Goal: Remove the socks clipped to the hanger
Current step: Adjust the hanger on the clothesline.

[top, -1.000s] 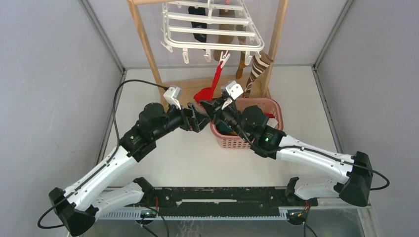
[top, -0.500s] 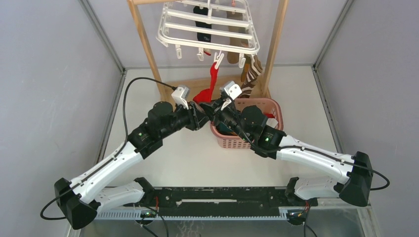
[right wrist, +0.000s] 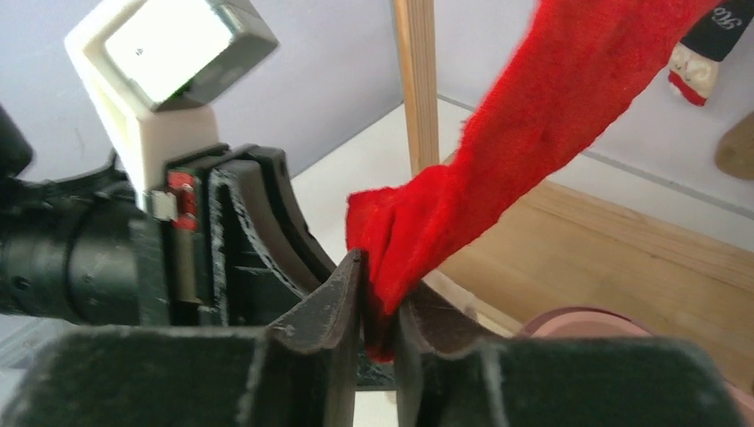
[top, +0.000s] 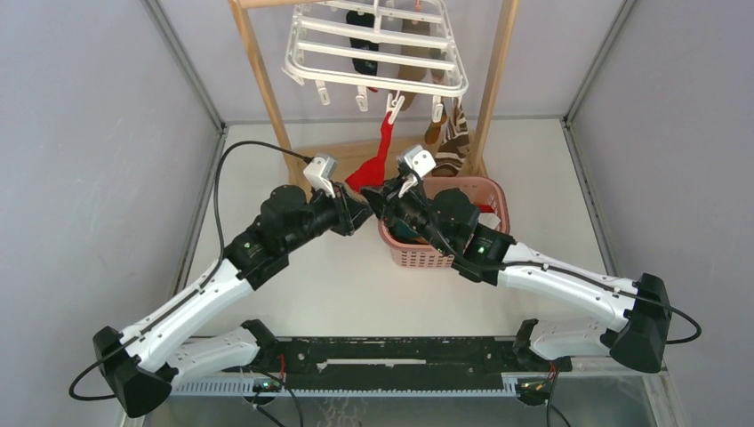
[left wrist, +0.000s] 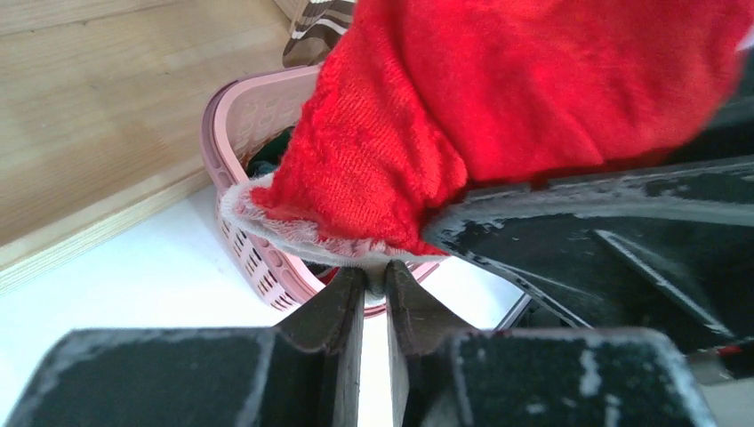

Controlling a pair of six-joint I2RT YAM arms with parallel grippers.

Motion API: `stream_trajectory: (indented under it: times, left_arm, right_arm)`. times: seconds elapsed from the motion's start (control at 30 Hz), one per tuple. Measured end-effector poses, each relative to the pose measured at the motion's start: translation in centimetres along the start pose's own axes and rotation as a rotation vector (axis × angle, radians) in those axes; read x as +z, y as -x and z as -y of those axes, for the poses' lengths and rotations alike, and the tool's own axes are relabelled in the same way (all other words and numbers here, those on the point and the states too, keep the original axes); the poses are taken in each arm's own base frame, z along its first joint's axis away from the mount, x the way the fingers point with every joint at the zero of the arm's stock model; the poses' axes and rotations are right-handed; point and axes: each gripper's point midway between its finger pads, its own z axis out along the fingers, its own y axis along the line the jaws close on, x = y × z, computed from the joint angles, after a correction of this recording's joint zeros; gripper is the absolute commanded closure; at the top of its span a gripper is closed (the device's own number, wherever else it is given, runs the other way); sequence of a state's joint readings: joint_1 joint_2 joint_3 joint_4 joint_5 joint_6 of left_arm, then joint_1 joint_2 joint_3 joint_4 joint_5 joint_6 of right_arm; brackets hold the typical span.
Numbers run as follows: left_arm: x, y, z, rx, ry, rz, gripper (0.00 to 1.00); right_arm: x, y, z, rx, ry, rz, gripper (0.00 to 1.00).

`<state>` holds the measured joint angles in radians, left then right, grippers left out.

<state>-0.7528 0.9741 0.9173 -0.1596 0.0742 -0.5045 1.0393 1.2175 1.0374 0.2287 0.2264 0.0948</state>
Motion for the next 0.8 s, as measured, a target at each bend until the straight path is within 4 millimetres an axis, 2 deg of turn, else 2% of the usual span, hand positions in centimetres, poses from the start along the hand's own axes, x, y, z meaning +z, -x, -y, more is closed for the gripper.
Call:
stream_trajectory:
  times: [0.1, 0.2, 0.3, 0.4, 0.63, 0.8]
  left_arm:
    - [-0.4, 0.4, -0.1, 0.0, 0.01, 0.016, 0.81]
    - [-0.8, 0.7, -0.5, -0.001, 0.039, 0.033, 0.8]
    - [-1.0, 0.9, -0.9, -0.002, 0.065, 0.045, 0.8]
    - [-1.1, 0.8, -1.5, -0.003, 0.092, 0.043, 0.79]
    - [-1.2, 0.4, -2.3, -0.004, 0.134, 0.03, 0.79]
    - [-1.3, 0.2, -2.5, -0.005, 0.142, 0.024, 0.78]
  right_arm:
    - [0.0, -0.4, 0.5, 0.009, -0.013, -0.018, 0.52]
    - [-0.2, -0.8, 0.8, 0.012, -0.025, -0.036, 0.45]
    - [-0.7, -0.8, 1.2, 0.007, -0.036, -0.047, 0.41]
    - [-1.7, 0.2, 1.8, 0.012, -0.044, -0.022, 0.38]
    - [-6.3, 3.2, 6.6, 0.046, -0.13, 0.083, 0.36]
    - [-8.6, 2.9, 11.3, 0.073, -0.234, 0.112, 0.35]
